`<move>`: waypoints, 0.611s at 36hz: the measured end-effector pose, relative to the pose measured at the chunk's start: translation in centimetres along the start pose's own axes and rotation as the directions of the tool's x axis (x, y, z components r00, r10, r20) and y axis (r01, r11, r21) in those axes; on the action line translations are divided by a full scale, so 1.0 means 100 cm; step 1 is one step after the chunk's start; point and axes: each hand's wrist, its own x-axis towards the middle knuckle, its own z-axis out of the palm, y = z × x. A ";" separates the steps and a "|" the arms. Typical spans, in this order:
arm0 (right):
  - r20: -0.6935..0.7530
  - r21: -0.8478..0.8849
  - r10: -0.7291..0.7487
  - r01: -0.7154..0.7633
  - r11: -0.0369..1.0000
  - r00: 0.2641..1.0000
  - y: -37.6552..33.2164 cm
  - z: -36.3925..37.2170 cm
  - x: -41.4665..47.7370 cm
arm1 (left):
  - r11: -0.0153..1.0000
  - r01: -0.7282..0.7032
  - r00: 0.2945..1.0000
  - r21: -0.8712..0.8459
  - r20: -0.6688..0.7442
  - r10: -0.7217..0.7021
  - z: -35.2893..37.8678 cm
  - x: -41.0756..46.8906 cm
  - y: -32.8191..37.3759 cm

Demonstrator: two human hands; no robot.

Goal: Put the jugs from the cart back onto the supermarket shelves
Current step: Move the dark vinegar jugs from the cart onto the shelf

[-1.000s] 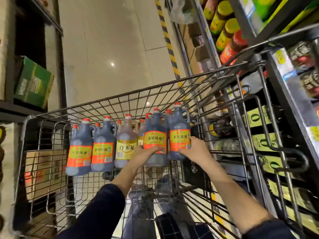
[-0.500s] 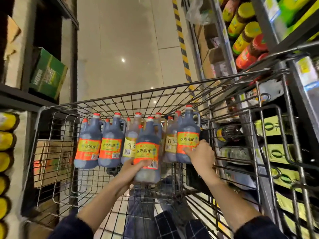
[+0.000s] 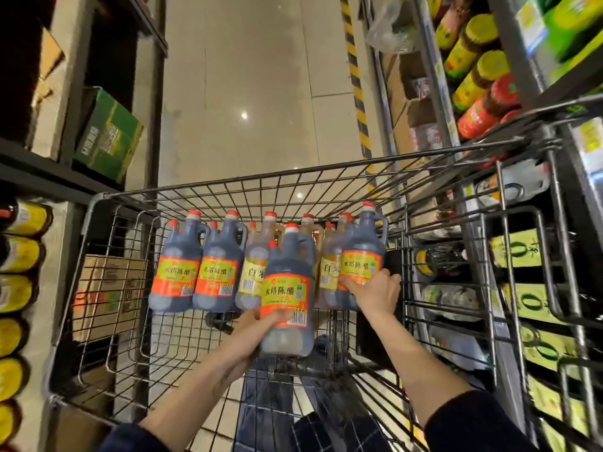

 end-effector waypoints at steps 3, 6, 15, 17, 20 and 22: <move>-0.011 0.013 0.065 -0.065 0.998 0.998 -0.007 0.004 -0.002 | 1.000 0.022 1.000 0.007 0.012 -0.022 0.002 -0.004 -0.001; 0.036 0.125 0.119 -0.123 0.984 0.992 -0.011 0.008 0.000 | 0.999 0.038 0.999 0.022 0.032 -0.038 0.002 -0.008 -0.001; 0.136 0.278 0.195 -0.226 0.934 0.971 -0.006 0.008 0.012 | 0.999 0.048 0.999 -0.003 -0.002 -0.048 0.000 -0.007 -0.002; 0.128 0.329 0.221 -0.251 0.910 0.967 -0.004 0.009 0.011 | 0.999 0.039 0.999 -0.008 -0.009 -0.039 0.000 -0.007 -0.001; 0.153 0.396 0.239 -0.281 0.874 0.959 -0.003 0.008 0.010 | 0.999 0.034 0.999 -0.013 -0.018 -0.034 -0.003 -0.007 0.001; 0.173 0.436 0.241 -0.294 0.851 0.955 -0.001 0.006 0.008 | 1.000 0.028 1.000 -0.014 -0.011 -0.028 -0.005 -0.009 0.002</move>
